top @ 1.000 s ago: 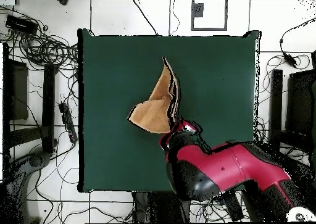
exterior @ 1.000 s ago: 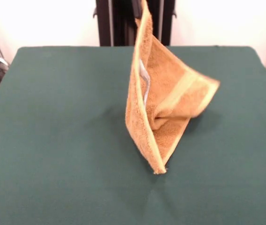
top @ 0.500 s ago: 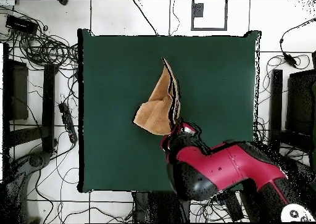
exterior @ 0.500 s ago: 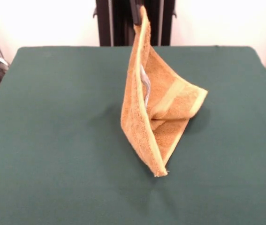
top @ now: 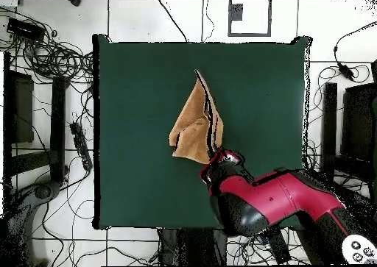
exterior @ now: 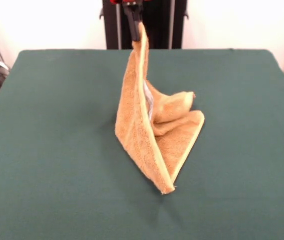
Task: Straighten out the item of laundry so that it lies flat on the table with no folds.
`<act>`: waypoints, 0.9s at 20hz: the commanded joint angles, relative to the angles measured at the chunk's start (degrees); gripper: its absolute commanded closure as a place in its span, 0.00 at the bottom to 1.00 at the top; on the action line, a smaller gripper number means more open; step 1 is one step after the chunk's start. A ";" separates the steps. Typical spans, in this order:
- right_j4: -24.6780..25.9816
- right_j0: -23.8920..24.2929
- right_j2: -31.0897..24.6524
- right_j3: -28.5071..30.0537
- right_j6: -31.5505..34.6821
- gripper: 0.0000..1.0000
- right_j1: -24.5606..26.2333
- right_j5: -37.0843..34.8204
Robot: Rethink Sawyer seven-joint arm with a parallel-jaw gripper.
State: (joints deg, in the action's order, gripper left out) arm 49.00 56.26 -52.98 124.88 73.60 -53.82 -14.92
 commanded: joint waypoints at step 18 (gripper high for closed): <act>0.54 12.86 -7.70 -11.65 -19.09 1.00 23.15 -13.48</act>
State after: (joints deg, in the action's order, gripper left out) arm 49.63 69.33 -55.67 119.65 73.58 -37.06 -17.78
